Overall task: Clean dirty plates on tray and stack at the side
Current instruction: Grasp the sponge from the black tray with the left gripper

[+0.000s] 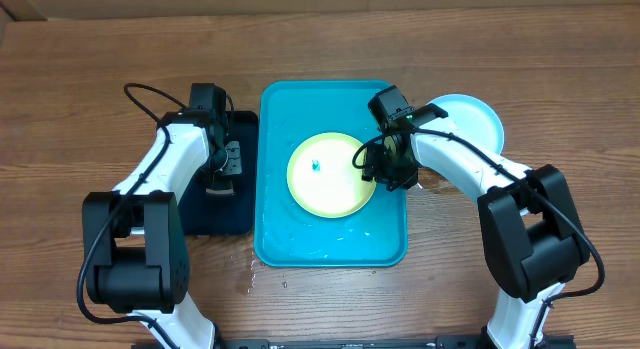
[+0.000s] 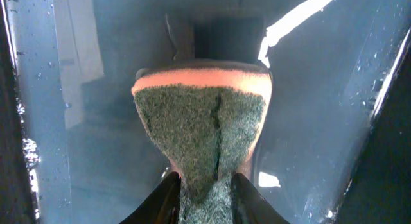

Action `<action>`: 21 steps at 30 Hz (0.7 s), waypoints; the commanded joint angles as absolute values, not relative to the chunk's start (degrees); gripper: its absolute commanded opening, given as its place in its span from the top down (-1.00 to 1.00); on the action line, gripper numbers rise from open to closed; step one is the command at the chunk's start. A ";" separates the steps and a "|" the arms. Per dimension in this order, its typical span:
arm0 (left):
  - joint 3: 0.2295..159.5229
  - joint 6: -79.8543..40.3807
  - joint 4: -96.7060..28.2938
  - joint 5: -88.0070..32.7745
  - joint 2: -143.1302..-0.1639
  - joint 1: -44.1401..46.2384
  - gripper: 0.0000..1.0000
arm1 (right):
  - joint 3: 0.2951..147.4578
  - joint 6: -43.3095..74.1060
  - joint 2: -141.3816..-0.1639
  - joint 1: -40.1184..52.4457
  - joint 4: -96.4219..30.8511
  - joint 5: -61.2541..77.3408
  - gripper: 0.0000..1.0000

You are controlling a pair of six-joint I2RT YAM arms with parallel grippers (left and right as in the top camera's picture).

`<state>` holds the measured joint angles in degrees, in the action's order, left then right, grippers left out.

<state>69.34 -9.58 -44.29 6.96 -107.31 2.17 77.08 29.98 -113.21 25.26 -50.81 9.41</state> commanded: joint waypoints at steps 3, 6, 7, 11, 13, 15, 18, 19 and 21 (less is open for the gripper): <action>67.18 -12.47 -42.06 7.05 -107.57 2.17 0.70 | 77.25 30.06 -111.87 25.50 -50.65 8.86 -0.01; 68.55 -12.25 -41.95 0.54 -107.20 1.80 0.91 | 77.28 30.06 -111.87 25.50 -50.61 8.86 -0.01; 69.45 -11.81 -42.44 -0.84 -106.83 1.39 0.92 | 77.28 30.06 -111.87 25.50 -50.65 8.88 -0.02; 78.78 -11.55 -48.18 -8.49 -101.16 -3.70 0.92 | 77.25 30.06 -111.87 25.50 -50.92 9.10 -0.24; 82.48 -11.57 -50.00 -10.92 -98.15 -6.20 0.92 | 77.25 30.09 -111.87 25.52 -50.89 9.10 -0.27; 85.52 -11.55 -50.72 -14.09 -93.84 -8.10 0.92 | 77.25 30.11 -111.87 25.52 -50.85 9.08 -0.27; 86.24 -11.55 -50.59 -14.85 -88.05 -8.19 0.92 | 77.25 30.24 -111.87 25.52 -50.83 9.08 -0.03; 86.24 -11.53 -51.18 -14.70 -86.30 -7.77 0.91 | 77.25 30.28 -111.87 25.52 -50.68 9.10 0.18; 86.21 -10.55 -52.14 -14.39 -85.54 -7.11 0.91 | 77.25 30.28 -111.87 25.52 -50.43 9.10 0.35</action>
